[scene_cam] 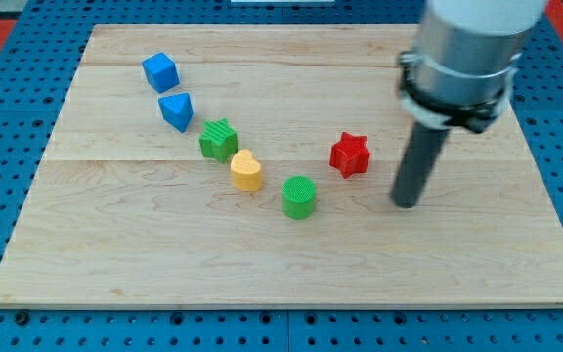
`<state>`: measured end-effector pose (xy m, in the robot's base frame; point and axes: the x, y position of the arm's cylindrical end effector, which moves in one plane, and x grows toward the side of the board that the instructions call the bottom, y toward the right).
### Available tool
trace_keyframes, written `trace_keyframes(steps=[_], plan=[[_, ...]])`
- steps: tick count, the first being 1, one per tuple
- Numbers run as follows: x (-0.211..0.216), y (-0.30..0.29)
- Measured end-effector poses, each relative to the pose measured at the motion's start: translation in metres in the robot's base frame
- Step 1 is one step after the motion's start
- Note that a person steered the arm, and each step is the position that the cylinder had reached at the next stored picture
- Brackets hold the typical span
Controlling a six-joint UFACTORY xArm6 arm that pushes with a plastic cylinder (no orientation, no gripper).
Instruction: Move red star into red circle
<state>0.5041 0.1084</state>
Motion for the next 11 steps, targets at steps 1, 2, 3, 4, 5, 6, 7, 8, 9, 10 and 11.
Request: trace_keyframes(steps=[1,2,3,4,5,6,7,8,9,10,11], plan=[[-0.036,-0.05],[-0.078,-0.051],[-0.099,-0.06],[-0.108,-0.022],[-0.097,0.008],[-0.086,-0.031],[-0.046,-0.015],[-0.06,0.026],[-0.071,0.035],[-0.068,0.017],[-0.081,0.018]])
